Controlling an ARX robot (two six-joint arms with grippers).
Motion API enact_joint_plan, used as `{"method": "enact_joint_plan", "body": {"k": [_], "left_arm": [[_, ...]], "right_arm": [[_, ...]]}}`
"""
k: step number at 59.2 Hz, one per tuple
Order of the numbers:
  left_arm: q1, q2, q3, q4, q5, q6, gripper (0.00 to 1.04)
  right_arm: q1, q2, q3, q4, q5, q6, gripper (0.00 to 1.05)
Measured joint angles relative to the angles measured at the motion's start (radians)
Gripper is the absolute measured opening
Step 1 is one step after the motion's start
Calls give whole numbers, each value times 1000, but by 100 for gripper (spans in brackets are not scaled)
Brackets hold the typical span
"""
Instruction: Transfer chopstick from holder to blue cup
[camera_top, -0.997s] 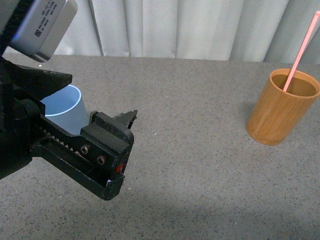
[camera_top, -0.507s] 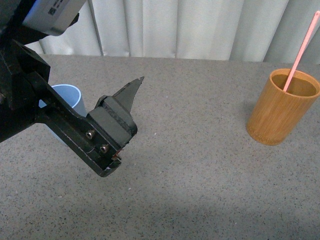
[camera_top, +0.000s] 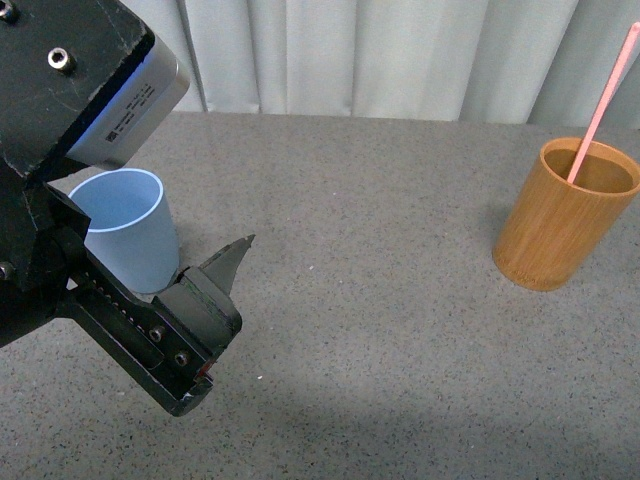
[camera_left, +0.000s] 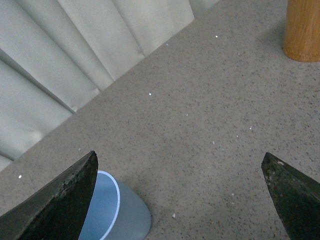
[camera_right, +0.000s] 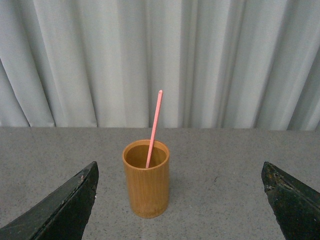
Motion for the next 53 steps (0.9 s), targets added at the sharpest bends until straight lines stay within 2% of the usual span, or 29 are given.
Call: {"method": "enact_joint_plan", "body": {"k": [11, 28, 43, 53], "left_arm": [[14, 3, 16, 31, 5, 54, 98], [18, 79, -7, 317, 74, 361, 98], [20, 101, -29, 358, 102, 461, 98], [50, 122, -35, 446, 179, 577, 98]], "right_arm": [[0, 0, 0, 0, 0, 0, 95], [0, 0, 0, 0, 0, 0, 95], [0, 0, 0, 0, 0, 0, 95], [0, 0, 0, 0, 0, 0, 95]]}}
